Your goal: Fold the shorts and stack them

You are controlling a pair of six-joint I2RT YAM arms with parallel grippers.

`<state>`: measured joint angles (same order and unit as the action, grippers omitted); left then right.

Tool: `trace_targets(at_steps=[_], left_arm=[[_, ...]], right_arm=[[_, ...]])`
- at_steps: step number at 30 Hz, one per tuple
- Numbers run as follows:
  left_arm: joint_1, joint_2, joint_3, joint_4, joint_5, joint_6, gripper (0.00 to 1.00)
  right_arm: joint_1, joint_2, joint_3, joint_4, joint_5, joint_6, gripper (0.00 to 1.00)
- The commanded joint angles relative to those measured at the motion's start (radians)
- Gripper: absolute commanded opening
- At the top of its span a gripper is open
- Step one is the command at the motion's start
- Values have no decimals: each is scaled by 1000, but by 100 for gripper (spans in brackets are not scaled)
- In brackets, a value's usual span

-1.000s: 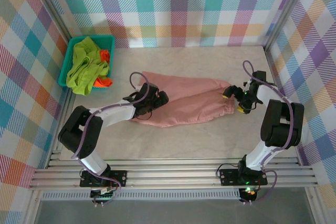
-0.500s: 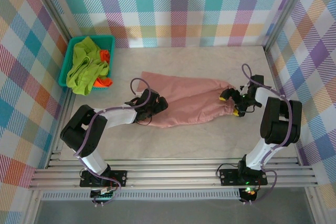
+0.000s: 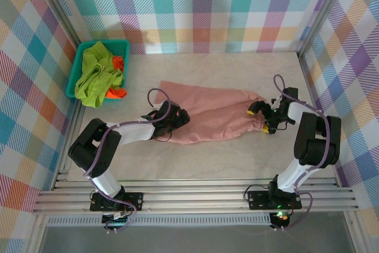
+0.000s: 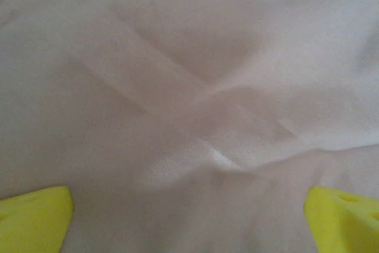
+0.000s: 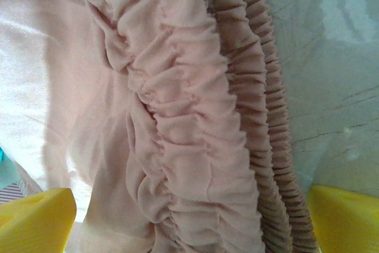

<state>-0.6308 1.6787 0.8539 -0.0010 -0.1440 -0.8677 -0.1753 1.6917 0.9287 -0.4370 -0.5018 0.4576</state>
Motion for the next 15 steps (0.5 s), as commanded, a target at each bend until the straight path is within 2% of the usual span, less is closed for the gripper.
trace_targets(at_steps=[1,4,9,15], left_arm=[[-13,9,-23,-40,-16,-1,100],[-13,6,-25,-43,-21,1,100],[-13,6,-28,-44,-21,1,100],[-13,4,-24,-50,-22,3,100]], right_arm=[[3,-34,-44,-72,39,24,99],[-8,-80,-52,-76,57,40,100],[-17,-95,-71,-43,5,89,98],[-18,-51,-106,71,-50,175,89]])
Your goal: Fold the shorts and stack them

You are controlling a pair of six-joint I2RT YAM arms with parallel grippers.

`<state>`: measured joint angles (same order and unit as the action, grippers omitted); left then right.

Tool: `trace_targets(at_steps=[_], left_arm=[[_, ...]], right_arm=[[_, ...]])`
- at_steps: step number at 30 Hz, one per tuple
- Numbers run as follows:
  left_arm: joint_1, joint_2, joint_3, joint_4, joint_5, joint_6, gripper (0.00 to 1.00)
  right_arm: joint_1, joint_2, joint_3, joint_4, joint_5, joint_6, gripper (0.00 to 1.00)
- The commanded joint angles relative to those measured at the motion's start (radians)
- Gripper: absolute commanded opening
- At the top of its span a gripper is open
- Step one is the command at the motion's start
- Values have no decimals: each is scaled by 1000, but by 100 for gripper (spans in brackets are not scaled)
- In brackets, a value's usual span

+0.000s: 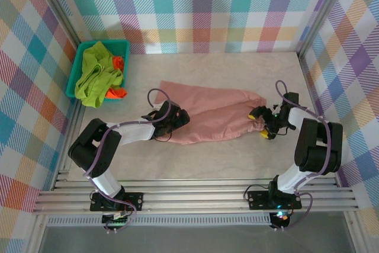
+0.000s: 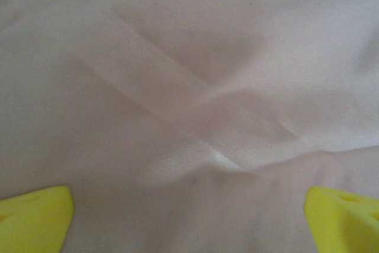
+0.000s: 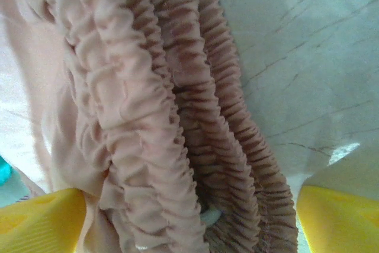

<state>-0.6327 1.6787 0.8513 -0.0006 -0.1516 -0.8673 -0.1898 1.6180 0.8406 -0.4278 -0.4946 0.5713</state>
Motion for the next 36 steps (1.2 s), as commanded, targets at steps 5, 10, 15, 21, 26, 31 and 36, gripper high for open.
trace_targets(at_steps=[5,10,15,21,26,31,36], left_arm=[[-12,1,-21,-56,-18,5,100],[-11,1,-21,-61,-25,11,100],[-12,1,-25,-65,-32,14,100],[-12,-6,-25,-70,-36,17,100],[-12,-33,-18,-83,-37,17,100],[-11,-74,-5,-115,-33,21,100],[-12,-118,-1,-151,-45,36,100]], right_arm=[[-2,35,-7,92,-34,81,75],[-2,33,26,89,-15,78,61],[-3,39,55,84,-9,40,46],[-1,24,105,41,37,-62,20],[18,-8,175,-54,106,-171,1],[98,-66,259,-182,289,-297,0],[201,-111,372,-326,531,-445,0]])
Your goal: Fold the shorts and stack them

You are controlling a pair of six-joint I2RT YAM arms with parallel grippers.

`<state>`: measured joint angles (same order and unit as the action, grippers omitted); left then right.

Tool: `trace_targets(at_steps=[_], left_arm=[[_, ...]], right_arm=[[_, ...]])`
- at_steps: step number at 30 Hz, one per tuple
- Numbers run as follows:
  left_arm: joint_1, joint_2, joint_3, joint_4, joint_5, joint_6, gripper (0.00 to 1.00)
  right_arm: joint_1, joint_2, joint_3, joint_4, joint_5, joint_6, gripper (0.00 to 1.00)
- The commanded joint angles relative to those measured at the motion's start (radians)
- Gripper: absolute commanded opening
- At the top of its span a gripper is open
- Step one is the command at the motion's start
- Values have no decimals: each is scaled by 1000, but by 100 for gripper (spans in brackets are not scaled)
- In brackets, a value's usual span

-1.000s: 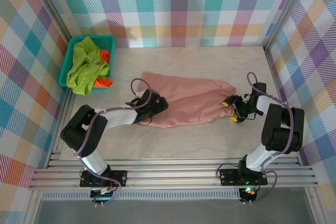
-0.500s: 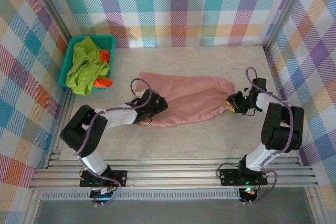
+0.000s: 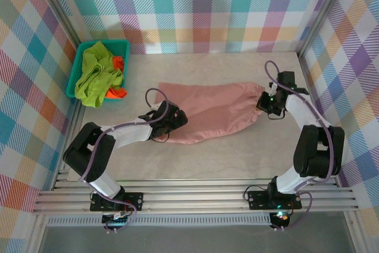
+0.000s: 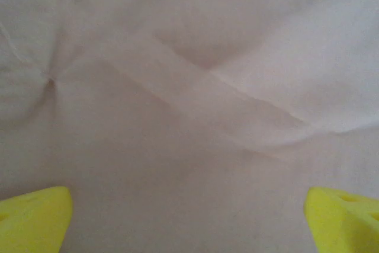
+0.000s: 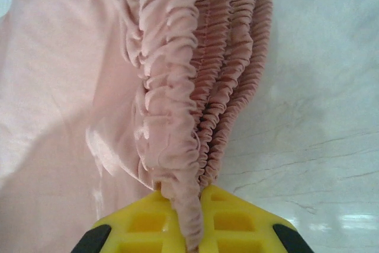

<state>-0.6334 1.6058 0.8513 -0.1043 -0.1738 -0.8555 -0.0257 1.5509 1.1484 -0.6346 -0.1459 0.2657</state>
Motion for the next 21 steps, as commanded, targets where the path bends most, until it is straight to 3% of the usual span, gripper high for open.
trace_targets(at_steps=[1,12,15,21], left_arm=[[-11,-53,0,-52,-23,31,100],[-21,-60,5,-42,37,28,100],[-24,-44,13,-38,57,7,95],[-25,-27,14,-29,69,-24,88]], right_arm=[[57,-52,92,-148,241,-167,0],[315,-73,351,-338,667,-389,0],[402,-60,394,-345,772,-413,0],[564,0,456,-386,848,-376,0]])
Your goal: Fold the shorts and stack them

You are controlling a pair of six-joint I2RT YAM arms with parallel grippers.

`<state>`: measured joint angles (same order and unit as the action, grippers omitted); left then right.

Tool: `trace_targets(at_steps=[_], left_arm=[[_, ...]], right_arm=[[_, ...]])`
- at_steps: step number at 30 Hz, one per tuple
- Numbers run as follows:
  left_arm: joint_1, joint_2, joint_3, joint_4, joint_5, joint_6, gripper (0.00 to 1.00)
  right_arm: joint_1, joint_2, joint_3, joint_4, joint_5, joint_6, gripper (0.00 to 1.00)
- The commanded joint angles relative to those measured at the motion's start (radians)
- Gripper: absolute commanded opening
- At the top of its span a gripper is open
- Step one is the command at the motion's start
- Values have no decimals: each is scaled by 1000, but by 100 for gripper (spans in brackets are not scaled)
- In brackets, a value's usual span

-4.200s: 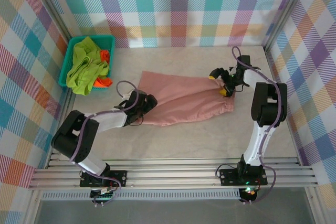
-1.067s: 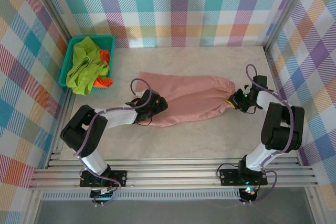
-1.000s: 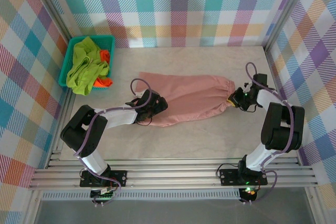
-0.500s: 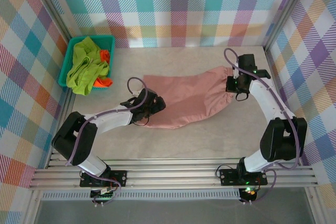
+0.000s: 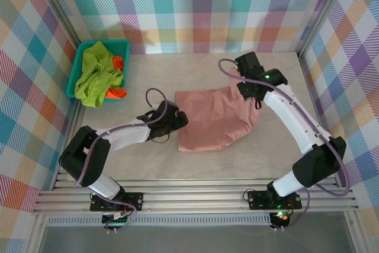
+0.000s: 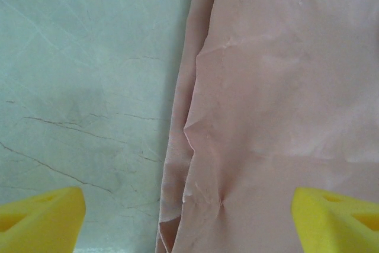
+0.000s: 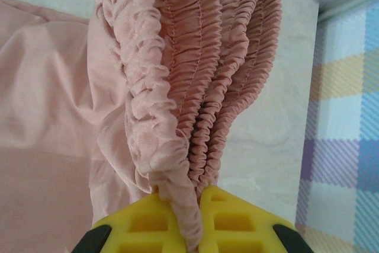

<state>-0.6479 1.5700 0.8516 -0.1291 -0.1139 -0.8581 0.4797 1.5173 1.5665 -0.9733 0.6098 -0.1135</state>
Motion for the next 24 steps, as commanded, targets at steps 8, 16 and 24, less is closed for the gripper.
trace_targets(at_steps=[8,16,24], left_arm=[[-12,61,5,23,51,-78,69],[-23,144,-4,53,84,-121,48],[-35,188,-40,110,93,-170,43]], right_arm=[[233,196,147,-159,120,187,0],[345,341,242,-238,107,328,0],[416,430,290,-208,-121,437,0]])
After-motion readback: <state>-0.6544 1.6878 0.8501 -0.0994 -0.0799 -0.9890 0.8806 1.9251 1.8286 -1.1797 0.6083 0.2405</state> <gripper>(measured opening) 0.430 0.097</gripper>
